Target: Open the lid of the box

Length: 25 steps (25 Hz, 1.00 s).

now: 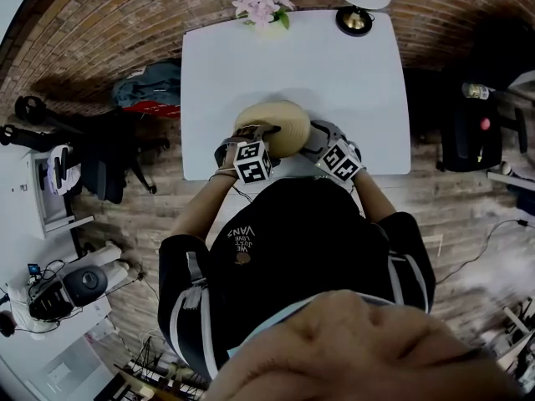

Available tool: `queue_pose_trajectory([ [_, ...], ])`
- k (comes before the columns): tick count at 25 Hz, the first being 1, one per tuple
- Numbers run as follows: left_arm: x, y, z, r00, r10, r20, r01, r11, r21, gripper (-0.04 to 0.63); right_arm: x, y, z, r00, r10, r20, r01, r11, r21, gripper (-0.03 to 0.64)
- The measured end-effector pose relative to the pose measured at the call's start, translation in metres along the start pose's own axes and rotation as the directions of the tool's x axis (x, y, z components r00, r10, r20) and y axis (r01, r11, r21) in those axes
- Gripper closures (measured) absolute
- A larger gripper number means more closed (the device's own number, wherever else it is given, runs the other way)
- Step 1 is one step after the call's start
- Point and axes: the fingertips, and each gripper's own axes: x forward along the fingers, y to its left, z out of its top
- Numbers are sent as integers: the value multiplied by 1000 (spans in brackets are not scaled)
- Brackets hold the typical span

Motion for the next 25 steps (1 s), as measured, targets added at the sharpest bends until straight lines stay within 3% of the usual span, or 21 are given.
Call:
queue_pose_trajectory([
  [6, 0, -1, -1, 1000, -14, 9, 14, 1000, -1, 210, 3, -1, -1, 1000, -13, -8, 13, 1000, -8, 296],
  [18, -12, 3, 7, 994, -3, 113, 9, 999, -46, 219, 8, -3, -4, 998, -46, -39, 47, 999, 17, 296],
  [25, -27, 13, 11, 968, 23, 252, 27, 980, -195, 224, 8, -2, -2, 996, -72, -55, 74, 996, 48, 298],
])
